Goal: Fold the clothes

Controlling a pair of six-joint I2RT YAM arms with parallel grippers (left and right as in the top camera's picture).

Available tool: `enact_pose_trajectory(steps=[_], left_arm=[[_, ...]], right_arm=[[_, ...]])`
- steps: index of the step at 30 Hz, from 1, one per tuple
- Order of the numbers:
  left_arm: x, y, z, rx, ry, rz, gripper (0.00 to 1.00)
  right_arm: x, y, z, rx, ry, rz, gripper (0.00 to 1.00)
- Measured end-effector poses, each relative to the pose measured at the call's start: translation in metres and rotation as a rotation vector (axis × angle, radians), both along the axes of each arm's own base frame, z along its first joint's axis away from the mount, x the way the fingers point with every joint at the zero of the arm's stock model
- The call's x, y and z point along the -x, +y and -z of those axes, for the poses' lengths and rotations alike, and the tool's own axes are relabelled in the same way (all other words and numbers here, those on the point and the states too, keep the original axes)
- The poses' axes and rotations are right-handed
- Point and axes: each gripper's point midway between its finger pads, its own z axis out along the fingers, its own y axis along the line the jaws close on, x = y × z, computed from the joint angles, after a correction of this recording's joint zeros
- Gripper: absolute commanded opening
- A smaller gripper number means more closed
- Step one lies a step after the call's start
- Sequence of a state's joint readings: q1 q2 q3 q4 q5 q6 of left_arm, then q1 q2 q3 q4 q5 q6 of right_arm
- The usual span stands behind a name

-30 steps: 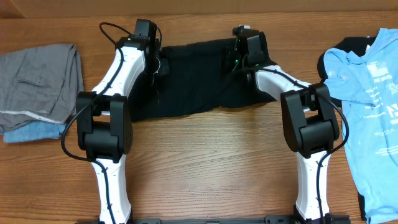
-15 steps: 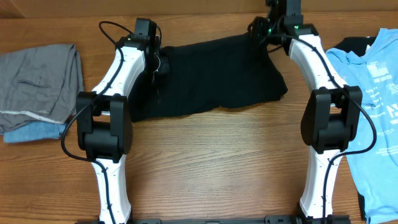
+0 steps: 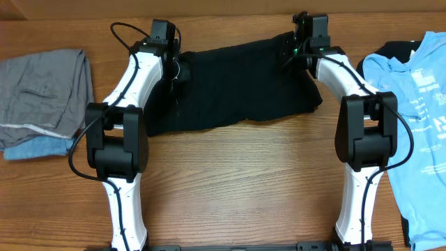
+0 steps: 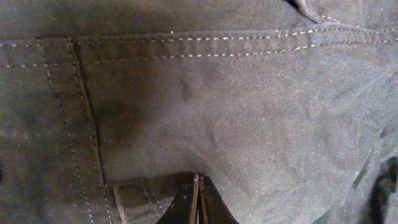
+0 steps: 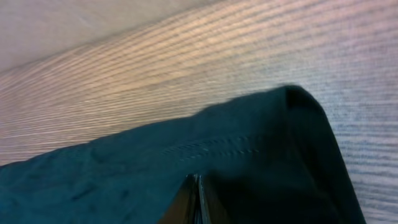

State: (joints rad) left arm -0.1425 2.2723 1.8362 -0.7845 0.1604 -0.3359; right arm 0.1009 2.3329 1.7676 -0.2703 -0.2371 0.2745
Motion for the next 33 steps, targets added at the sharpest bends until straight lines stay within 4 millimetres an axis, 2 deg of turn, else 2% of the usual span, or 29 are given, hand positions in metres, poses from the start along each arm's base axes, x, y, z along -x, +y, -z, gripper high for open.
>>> enact_pose_trajectory(steps=[3, 6, 11, 14, 16, 17, 18, 19, 20, 21, 23, 25, 29, 33], left_arm=[[0.000, 0.000, 0.000, 0.000, 0.000, 0.000, 0.11], [-0.002, 0.000, -0.001, -0.001, -0.012, 0.007, 0.15], [-0.003, 0.001, -0.004, -0.016, -0.017, 0.033, 0.04], [-0.007, 0.007, -0.027, -0.023, -0.019, 0.032, 0.04], [-0.019, 0.014, -0.063, -0.020, -0.077, 0.016, 0.04], [-0.018, 0.016, -0.079, -0.021, -0.087, 0.010, 0.04], [-0.016, 0.018, -0.095, -0.020, -0.097, 0.005, 0.04], [-0.012, 0.020, -0.109, -0.017, -0.102, 0.000, 0.04], [-0.002, 0.020, -0.123, -0.005, -0.095, 0.001, 0.04], [0.005, 0.016, -0.128, 0.012, -0.081, 0.007, 0.04], [0.018, 0.003, -0.127, 0.054, -0.036, 0.036, 0.04], [0.027, -0.013, -0.114, 0.084, 0.011, 0.067, 0.04], [0.042, -0.056, -0.073, 0.136, 0.072, 0.148, 0.04], [0.058, -0.102, -0.039, 0.187, 0.098, 0.238, 0.04]], right_arm=[[-0.008, -0.002, 0.014, -0.003, -0.016, 0.027, 0.05], [-0.009, -0.009, 0.045, 0.022, 0.014, 0.058, 0.07], [0.002, -0.006, 0.037, -0.031, 0.113, 0.019, 0.11], [0.007, -0.015, 0.008, -0.059, 0.164, -0.002, 0.21], [0.020, -0.021, -0.029, -0.048, 0.180, -0.023, 0.23], [0.029, -0.023, -0.050, -0.042, 0.184, -0.032, 0.18], [0.039, -0.024, -0.071, -0.037, 0.185, -0.043, 0.04], [0.051, -0.024, -0.088, -0.036, 0.200, -0.050, 0.04], [0.071, -0.020, -0.116, -0.038, 0.208, -0.073, 0.04], [0.085, -0.014, -0.135, -0.049, 0.214, -0.106, 0.04], [0.111, 0.001, -0.149, -0.079, 0.256, -0.183, 0.04], [0.134, 0.021, -0.145, -0.120, 0.318, -0.276, 0.04], [0.167, 0.060, -0.112, -0.166, 0.415, -0.445, 0.04], [0.183, 0.092, -0.069, -0.197, 0.420, -0.557, 0.04]])
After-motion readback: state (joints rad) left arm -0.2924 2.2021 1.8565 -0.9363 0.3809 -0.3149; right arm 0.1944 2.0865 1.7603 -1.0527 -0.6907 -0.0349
